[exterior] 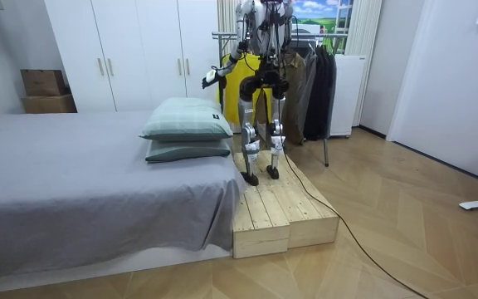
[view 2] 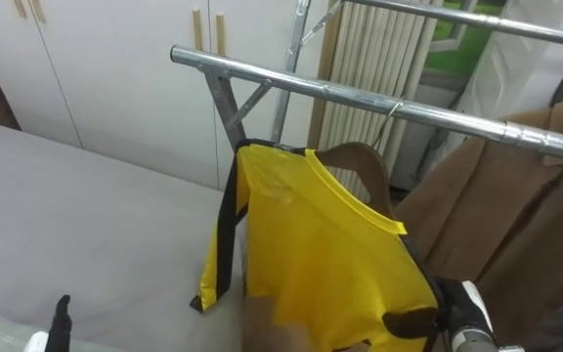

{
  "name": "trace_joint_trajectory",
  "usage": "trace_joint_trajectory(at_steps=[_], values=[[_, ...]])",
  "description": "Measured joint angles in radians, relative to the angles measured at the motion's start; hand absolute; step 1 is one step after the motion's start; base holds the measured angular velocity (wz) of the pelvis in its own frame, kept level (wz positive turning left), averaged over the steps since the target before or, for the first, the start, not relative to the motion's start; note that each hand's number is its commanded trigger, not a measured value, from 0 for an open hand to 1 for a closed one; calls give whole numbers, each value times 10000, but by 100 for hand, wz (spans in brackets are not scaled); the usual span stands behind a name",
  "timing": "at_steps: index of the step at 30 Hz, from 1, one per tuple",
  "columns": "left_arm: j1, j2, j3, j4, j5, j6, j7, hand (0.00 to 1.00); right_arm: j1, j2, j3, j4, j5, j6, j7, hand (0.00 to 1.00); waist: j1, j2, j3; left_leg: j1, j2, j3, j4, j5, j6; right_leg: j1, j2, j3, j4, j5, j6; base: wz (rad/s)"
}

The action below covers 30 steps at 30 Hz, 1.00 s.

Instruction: Hang clothes

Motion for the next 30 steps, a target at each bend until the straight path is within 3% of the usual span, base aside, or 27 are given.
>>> trace_joint_trajectory(at_steps=[9,22,25,30], values=[[0,0,1,0,-3,-22,-2,0,0,-3,-2,0,302,-1,-72,0,-22,77,48,42,-16,45,-1,-1,-1,-16,-19,27,4,2,1,0],[-7,-8,-4,-2,-213,-104,71,0,-4,-1,1,-178,1022,-1,-199,0,-27,109,23,50,-11,175,2,0,-1,-27,-7,158,6,4,-4,-2],[-13,-8,-27,20,-356,-114,119,0,-23,-2,0,-645,1257,1,-367,0,-32,111,19,25,7,224,-1,0,-1,-171,1,261,184,5,-5,-12],[-21,-6,-39,-2,-357,-114,144,0,-22,1,-23,-2189,1048,2,-958,0,-343,117,14,-87,1,243,-1,0,-1,-266,-5,258,176,12,-12,0]])
